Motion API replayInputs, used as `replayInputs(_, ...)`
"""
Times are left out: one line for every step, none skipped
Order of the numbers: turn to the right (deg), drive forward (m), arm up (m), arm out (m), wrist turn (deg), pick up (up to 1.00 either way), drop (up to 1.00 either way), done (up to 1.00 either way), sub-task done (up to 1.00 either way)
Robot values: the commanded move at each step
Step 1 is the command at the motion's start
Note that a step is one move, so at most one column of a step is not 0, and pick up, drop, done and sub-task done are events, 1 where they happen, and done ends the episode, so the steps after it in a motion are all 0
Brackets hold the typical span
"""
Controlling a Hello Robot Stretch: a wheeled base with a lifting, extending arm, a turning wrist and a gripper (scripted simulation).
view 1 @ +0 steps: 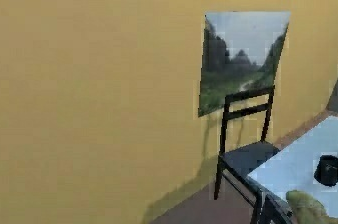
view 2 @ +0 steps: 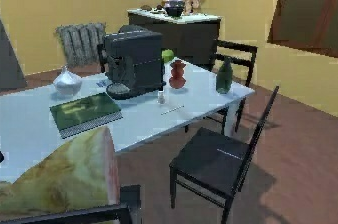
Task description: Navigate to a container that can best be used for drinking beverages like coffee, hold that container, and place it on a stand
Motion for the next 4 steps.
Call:
replayInputs(0.0,0.80,0.00,0.00,0.0,0.00,0.00,0.00,0.00)
replayInputs(24.0,0.00,0.00,0.00,0.0,0.00,0.00,0.00,0.00)
replayInputs(0.0,0.05,0.00,0.00,0.0,0.00,0.00,0.00,0.00)
replayInputs(-12.0,0.00,0.00,0.00,0.0,0.00,0.00,0.00,0.00)
